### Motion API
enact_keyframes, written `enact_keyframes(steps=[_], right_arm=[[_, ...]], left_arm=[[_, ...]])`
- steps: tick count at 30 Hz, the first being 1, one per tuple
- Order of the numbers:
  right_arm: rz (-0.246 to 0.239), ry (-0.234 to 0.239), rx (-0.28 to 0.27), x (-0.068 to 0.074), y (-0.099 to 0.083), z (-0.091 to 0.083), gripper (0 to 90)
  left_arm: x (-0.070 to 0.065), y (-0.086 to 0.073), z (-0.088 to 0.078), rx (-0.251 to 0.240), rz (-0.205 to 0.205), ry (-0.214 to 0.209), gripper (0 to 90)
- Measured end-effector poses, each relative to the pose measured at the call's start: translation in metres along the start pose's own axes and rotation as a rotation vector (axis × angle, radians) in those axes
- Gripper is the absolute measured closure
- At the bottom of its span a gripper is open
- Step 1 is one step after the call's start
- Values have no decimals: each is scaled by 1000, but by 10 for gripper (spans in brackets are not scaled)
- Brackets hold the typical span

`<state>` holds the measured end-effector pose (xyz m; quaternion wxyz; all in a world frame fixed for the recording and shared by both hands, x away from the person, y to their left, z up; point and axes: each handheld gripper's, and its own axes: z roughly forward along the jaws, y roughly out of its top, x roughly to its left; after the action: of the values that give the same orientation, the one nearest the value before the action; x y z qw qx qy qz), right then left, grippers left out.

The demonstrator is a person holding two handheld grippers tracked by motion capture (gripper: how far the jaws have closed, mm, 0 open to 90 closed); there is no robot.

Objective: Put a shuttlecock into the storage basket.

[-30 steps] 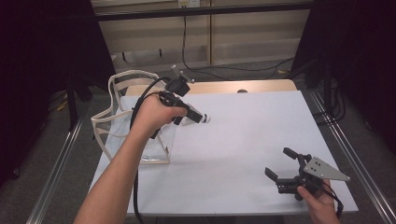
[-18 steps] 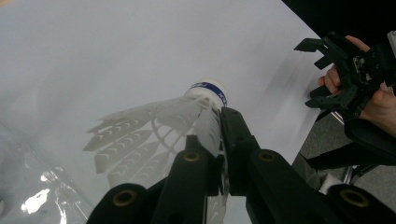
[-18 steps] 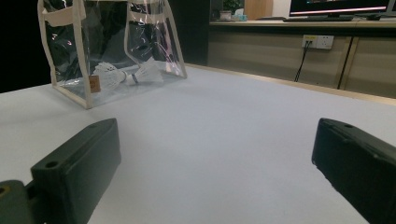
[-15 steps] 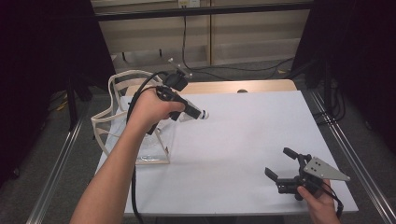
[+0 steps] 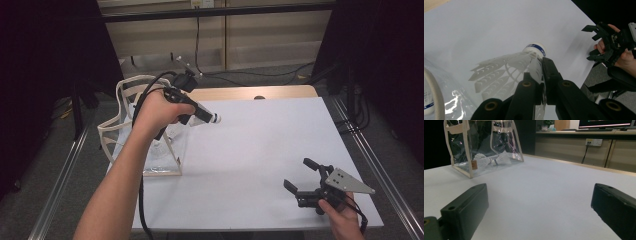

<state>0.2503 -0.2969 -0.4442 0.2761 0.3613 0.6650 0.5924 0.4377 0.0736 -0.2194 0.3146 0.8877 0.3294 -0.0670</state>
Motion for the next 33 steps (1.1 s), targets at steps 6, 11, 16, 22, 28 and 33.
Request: enact_keyframes(steps=[6, 11, 16, 22, 28, 33], right_arm=[[-1, -2, 0, 0, 0, 0, 8], [1, -3, -1, 0, 0, 0, 8], [-1, -3, -2, 0, 0, 0, 8], [0, -3, -3, 0, 0, 0, 8], [-1, -3, -2, 0, 0, 0, 8], [1, -5, -5, 0, 0, 0, 8]], left_arm=[[1, 1, -2, 2, -3, 1, 882], [1, 2, -6, 5, -4, 7, 882], [1, 4, -11, 10, -4, 15, 882], [1, 4, -14, 3, -18, 20, 882], [3, 4, -19, 1, -16, 22, 882], [5, 4, -25, 4, -13, 31, 882]])
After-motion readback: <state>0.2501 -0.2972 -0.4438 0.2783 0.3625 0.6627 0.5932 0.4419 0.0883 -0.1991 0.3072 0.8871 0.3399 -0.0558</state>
